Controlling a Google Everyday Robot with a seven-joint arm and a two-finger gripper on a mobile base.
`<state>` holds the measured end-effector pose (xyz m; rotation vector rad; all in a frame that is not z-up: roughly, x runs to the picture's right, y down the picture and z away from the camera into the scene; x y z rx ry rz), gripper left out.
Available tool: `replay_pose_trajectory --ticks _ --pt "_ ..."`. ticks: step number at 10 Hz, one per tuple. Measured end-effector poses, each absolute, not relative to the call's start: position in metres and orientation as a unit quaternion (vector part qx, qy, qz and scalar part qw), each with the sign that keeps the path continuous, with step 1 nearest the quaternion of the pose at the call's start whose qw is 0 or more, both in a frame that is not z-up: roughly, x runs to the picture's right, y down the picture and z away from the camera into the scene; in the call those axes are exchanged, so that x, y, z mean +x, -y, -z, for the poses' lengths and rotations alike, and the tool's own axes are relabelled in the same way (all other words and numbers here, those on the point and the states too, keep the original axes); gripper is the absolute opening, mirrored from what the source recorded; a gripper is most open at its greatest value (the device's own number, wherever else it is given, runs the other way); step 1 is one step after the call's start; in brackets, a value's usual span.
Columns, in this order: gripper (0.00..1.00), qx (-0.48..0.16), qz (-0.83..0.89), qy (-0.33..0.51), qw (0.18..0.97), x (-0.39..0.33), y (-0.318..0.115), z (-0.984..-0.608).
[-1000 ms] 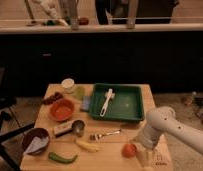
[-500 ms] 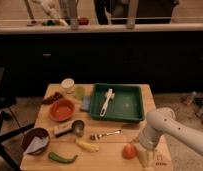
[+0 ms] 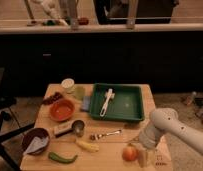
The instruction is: Place apple in red bowl
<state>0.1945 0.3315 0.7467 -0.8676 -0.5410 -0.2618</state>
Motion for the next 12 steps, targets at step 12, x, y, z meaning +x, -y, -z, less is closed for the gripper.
replay_pose_trajectory --ticks 12 --pt "0.8 -0.38 0.078 0.283 0.877 0.168 -0.336 -0.733"
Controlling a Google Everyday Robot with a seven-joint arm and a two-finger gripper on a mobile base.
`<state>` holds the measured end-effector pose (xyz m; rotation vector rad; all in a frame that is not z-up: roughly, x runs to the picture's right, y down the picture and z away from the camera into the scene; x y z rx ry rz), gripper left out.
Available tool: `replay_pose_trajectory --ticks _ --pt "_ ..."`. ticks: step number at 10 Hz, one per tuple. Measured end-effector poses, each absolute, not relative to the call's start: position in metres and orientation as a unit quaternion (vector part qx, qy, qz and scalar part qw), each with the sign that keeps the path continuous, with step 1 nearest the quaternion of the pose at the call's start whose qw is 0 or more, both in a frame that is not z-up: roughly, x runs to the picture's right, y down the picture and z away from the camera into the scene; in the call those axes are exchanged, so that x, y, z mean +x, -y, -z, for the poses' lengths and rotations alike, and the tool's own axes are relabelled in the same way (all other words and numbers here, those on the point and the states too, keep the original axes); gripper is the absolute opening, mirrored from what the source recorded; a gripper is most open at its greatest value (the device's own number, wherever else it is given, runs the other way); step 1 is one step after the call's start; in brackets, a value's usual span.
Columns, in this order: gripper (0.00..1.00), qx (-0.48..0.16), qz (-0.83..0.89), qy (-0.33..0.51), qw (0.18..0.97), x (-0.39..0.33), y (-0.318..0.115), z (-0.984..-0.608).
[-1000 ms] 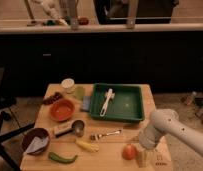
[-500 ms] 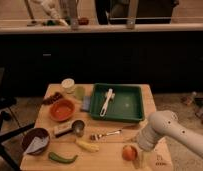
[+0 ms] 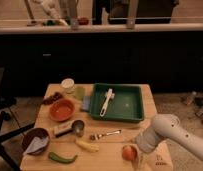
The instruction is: Place apple in red bowl
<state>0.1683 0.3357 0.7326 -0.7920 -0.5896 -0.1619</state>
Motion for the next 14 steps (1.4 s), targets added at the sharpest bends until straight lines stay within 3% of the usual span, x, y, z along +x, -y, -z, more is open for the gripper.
replay_pose_trajectory --ticks 4,11,12,14 --pt "0.77 -0.38 0.072 0.288 0.876 0.166 -0.338 -0.736" --pt "0.07 -0.391 0.071 0.285 0.872 0.167 -0.343 -0.743" --pt "0.01 -0.392 0.069 0.284 0.872 0.168 -0.343 -0.743" --pt "0.0 -0.393 0.065 0.282 0.873 0.171 -0.343 -0.745"
